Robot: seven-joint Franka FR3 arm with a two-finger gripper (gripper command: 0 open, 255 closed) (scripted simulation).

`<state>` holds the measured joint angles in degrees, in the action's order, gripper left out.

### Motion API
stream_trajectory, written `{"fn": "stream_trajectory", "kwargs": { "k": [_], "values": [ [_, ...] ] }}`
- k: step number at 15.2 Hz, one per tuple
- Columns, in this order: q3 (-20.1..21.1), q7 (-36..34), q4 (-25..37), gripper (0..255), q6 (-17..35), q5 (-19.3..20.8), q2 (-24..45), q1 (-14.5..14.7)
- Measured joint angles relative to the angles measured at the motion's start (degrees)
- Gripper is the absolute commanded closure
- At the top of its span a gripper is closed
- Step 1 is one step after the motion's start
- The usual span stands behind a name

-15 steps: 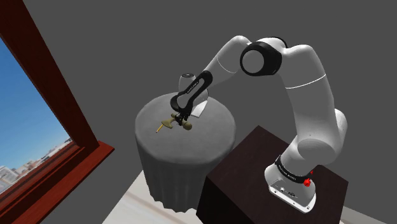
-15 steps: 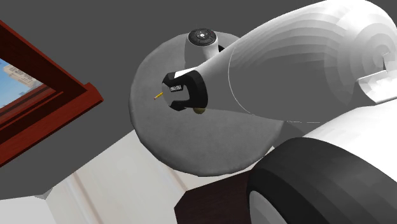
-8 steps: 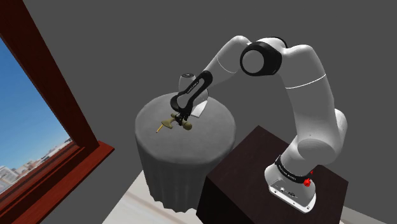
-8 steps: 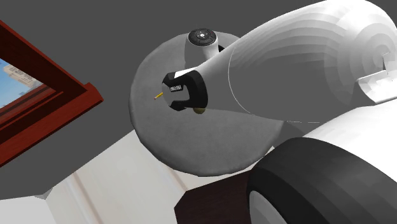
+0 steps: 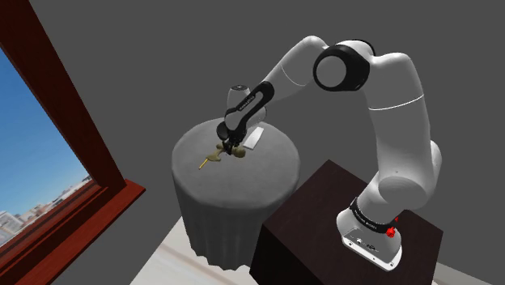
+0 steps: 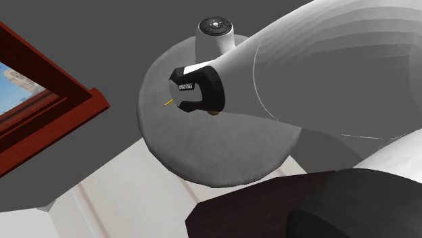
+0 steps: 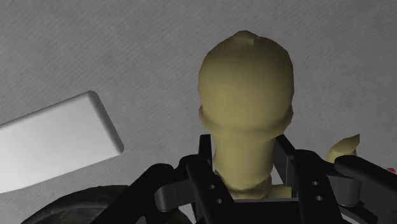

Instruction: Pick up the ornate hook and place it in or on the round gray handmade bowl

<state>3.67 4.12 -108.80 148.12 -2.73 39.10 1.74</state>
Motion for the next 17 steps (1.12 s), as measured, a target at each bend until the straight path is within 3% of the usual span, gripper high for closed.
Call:
{"fn": "stream_trajectory", "kwargs": {
  "k": [17],
  "values": [
    [0.23,-0.57,-1.93,255,-8.71,-0.16,-10.65,-0.14]
  ]
}}
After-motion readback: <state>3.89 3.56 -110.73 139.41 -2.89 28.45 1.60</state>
